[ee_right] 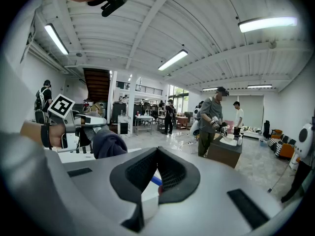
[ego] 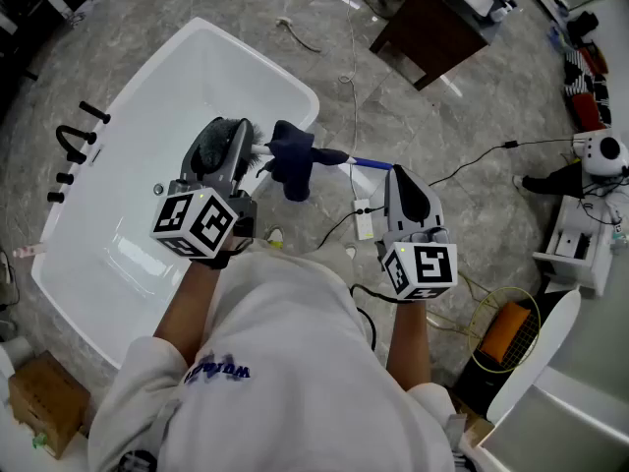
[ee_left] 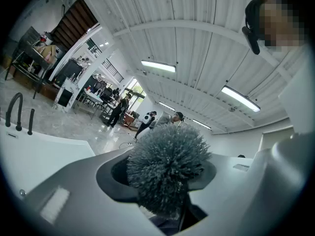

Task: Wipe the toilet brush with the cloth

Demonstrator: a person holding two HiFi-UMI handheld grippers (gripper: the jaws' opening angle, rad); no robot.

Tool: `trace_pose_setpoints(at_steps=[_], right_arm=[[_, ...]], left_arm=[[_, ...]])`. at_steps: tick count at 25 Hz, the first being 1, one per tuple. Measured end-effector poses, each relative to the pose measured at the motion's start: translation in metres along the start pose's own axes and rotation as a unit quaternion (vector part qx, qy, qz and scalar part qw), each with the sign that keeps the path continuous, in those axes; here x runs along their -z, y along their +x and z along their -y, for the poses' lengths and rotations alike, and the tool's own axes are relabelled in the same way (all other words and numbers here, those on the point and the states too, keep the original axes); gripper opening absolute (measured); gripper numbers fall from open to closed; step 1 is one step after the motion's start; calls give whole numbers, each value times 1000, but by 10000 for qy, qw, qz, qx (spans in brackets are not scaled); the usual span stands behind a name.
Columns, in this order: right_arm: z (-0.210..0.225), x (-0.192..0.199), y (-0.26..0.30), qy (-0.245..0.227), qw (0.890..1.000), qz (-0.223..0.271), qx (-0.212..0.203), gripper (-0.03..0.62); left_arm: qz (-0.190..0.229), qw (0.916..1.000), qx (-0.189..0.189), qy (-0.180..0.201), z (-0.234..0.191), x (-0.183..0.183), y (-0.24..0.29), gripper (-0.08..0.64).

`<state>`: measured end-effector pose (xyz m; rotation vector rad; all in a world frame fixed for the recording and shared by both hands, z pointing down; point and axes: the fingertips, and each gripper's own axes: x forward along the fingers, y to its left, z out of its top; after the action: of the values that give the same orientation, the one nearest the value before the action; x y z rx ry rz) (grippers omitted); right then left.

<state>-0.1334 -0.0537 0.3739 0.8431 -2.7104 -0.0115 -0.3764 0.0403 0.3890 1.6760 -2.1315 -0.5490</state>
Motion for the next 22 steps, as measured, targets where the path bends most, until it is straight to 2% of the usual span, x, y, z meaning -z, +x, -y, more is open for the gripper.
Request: trace_pose_setpoints(at_steps=[3,4,6,8,10,15,16,19,22], right_arm=[[4,2,-11,-185,9995,87,248,6],[6,3,-14,-415,9984,54,376,18],[-2,9,-14,-1286,9903,-157,497,111],[-29,11,-4,-2329,9716,-330,263,139],[-62,8,7,-3059,9511,-382,-174,194],[-122,-2,29,-4108,9046,-303,-1096,291],[-128,-3,35,-4288,8954,-324,-1157,316],[-132,-6,47,-4824,8687,-306,-1079,318],[-132,-5,53,-5300,8433,-236,-855,280]], left_arm=[[-2,10000,-76,38,1,3,-8,204],[-18,10000,-86,45,1,5,-9,204],[-68,9999,-77,40,2,8,-8,204],[-100,9999,-99,39,0,9,-8,204],[-94,9999,-107,78,1,9,-9,204],[-116,9996,115,240,18,3,-6,204],[-115,9994,149,298,21,2,-5,204],[-117,9990,214,386,32,0,-3,204],[-85,9993,245,287,37,-2,-3,204]])
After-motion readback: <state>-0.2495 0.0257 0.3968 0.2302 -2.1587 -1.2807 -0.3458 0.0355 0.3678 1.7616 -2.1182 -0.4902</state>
